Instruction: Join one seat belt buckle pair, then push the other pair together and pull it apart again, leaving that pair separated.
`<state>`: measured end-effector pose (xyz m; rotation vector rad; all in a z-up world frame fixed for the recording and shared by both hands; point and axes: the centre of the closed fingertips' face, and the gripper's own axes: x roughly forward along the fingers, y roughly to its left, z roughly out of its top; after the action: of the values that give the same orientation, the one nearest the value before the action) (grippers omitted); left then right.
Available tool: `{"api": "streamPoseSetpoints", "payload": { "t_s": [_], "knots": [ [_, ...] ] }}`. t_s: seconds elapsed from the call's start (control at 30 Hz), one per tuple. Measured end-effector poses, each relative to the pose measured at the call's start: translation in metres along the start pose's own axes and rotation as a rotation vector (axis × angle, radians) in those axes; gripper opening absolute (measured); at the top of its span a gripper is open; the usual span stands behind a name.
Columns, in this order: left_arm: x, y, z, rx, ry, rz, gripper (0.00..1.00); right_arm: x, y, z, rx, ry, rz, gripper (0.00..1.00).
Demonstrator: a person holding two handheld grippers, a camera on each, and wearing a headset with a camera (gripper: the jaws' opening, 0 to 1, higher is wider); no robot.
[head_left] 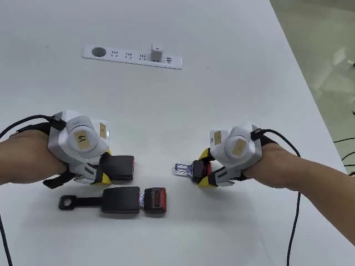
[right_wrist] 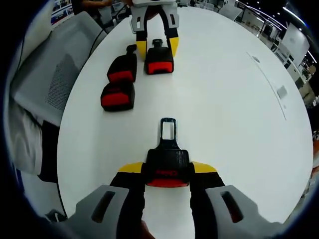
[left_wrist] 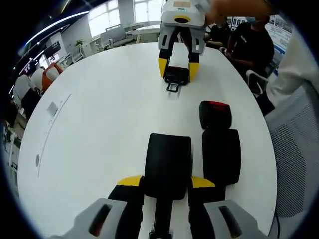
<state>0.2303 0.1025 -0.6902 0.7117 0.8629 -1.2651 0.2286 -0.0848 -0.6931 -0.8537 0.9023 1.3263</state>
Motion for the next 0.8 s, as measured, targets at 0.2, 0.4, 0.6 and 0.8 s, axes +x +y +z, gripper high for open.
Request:
{"api": "streamPoseSetpoints", "payload": {
  "t_s": [0.2,0.4,0.6,0.8],
  "knots": [
    [0.002,0.002,0.000,-0.013,0.000,0.002,0.35,0.001,0.000,0.000,-0.012,-0.008,0.014,0.33],
    [0.002,0.001,0.000,-0.021,0.006,0.008,0.35,0.002,-0.001,0.001,-0.027,-0.015,0.021,0.33],
    [0.002,-0.001,0.001,-0.023,0.006,0.013,0.34,0.002,-0.002,0.004,-0.038,-0.018,0.018,0.33],
    [0.002,-0.001,0.001,-0.016,0.004,0.010,0.34,0.007,-0.002,0.012,-0.044,-0.030,0.022,0.33]
  ]
}}
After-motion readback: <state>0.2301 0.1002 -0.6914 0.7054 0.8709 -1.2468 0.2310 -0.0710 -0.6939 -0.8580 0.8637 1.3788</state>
